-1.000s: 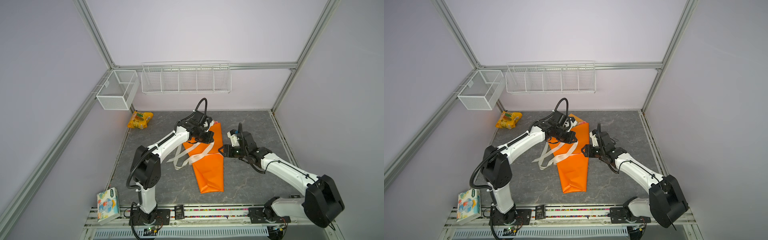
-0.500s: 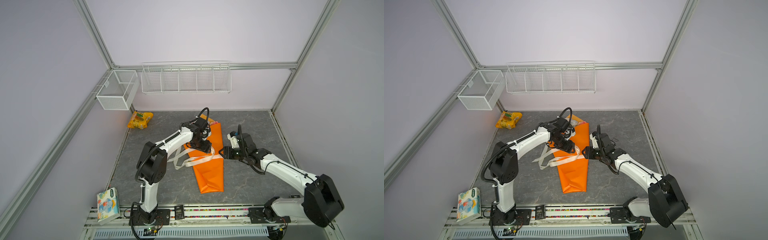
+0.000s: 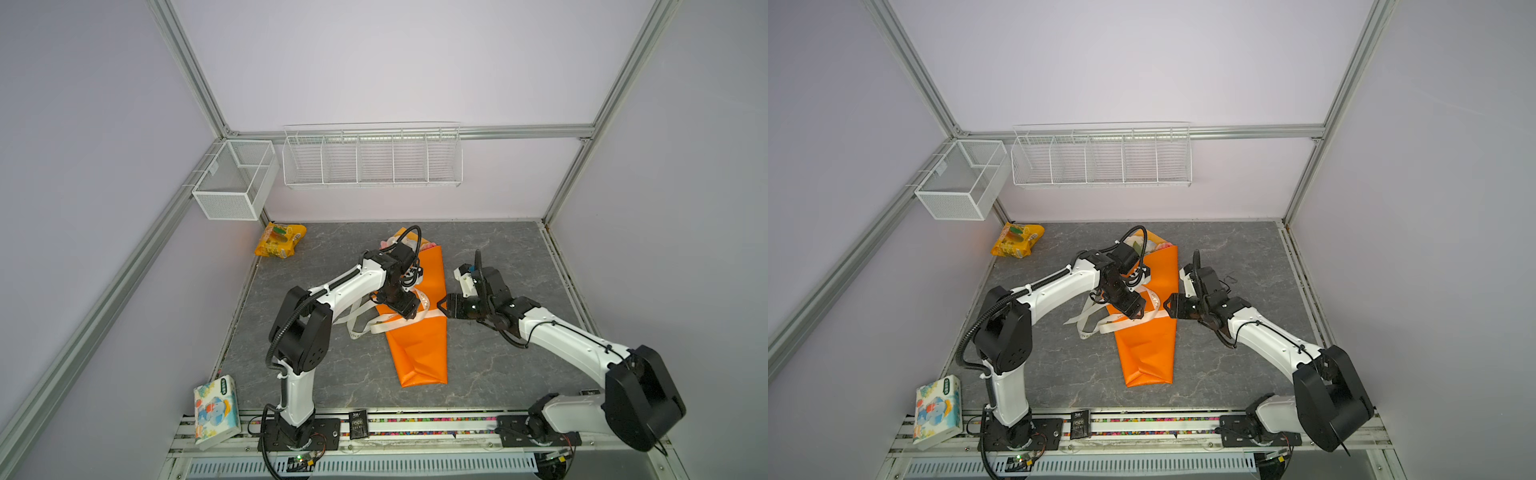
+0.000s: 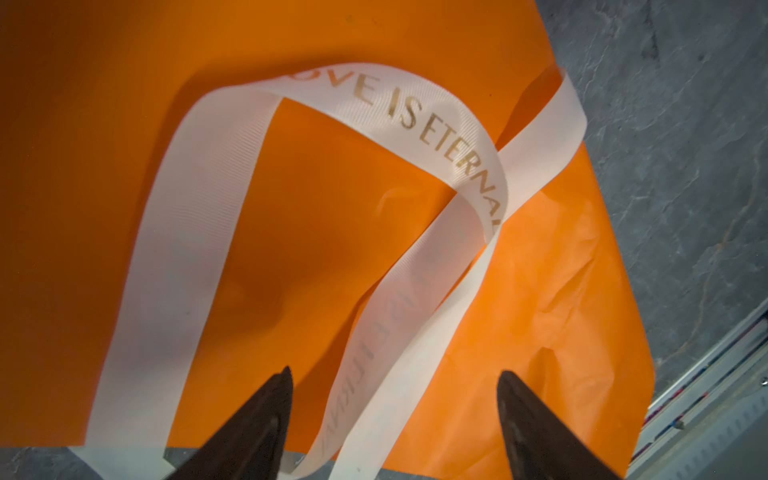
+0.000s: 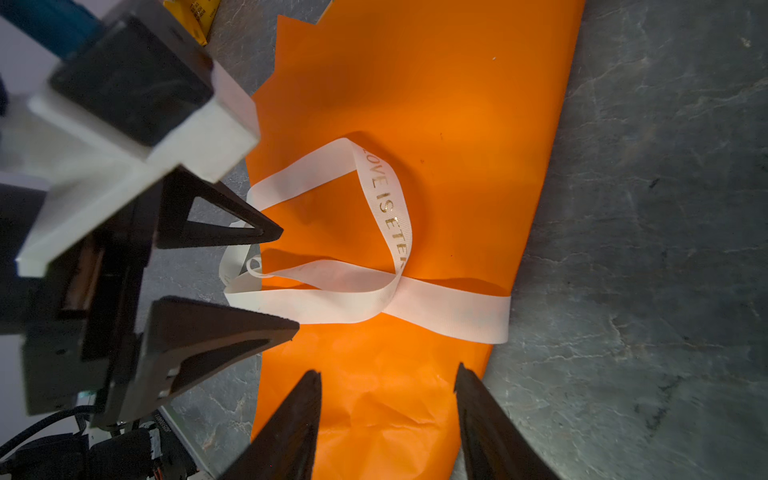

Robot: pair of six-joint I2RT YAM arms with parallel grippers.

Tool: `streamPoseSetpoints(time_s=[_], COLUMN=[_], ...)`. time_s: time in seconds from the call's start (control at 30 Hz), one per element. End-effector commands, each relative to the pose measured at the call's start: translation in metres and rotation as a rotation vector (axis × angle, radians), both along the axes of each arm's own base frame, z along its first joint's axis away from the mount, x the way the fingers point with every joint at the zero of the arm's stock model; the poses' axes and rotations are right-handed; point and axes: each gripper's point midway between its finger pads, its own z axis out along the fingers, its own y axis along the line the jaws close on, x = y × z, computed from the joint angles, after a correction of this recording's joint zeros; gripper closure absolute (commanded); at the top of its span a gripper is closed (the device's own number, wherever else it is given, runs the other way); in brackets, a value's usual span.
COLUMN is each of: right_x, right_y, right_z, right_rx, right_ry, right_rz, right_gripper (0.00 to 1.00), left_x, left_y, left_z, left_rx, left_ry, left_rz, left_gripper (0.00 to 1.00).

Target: Tie the bouquet of fake flowers

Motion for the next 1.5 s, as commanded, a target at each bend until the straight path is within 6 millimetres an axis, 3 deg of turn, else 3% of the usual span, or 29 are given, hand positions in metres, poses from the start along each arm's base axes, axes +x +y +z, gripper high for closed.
streamPoseSetpoints(time_s=[0.0, 0.2, 0.4, 0.57, 0.77, 0.97, 1.1, 1.27, 1.47], right_x=[0.0, 0.0, 0.0, -0.001, 0.001, 0.005, 0.007, 0.006, 0.006], right_y=[-0.004, -0.007, -0.009, -0.008, 0.004, 0.009, 0.011, 0.017, 0.015], right_z=[-0.009, -0.011, -0.012, -0.015, -0.017, -0.016, -0.013, -0.016, -0.018], right_rx=[-0.013, -0.024, -0.035, -0.034, -0.012, 0.012, 0.023, 0.042, 0.04], right_ry=[0.019, 0.022, 0.028, 0.033, 0.046, 0.039, 0.015, 0.033, 0.035], right_rz=[-0.024, -0.036, -0.043, -0.032, 0.016, 0.018, 0.025, 0.044, 0.029], right_gripper=[0.45, 0.45, 0.44, 0.44, 0.45, 0.46, 0.46, 0.47, 0.47], left_x=[-0.006, -0.014, -0.006, -0.009, -0.012, -0.015, -0.018, -0.025, -0.027], left_y=[0.002, -0.004, 0.0, 0.001, 0.0, -0.001, 0.001, -0.005, -0.02], left_z=[-0.008, -0.022, -0.034, -0.034, -0.013, 0.002, 0.003, -0.005, -0.004], left_rx=[0.061, 0.117, 0.183, 0.189, 0.132, 0.094, 0.091, 0.065, -0.008], left_ry=[-0.022, -0.017, -0.044, -0.037, -0.074, -0.095, -0.086, -0.034, -0.012], left_rz=[-0.089, -0.155, -0.164, -0.17, -0.162, -0.154, -0.155, -0.154, -0.142], left_gripper=[0.21, 0.2, 0.23, 0.49, 0.81, 1.0, 1.0, 0.64, 0.45])
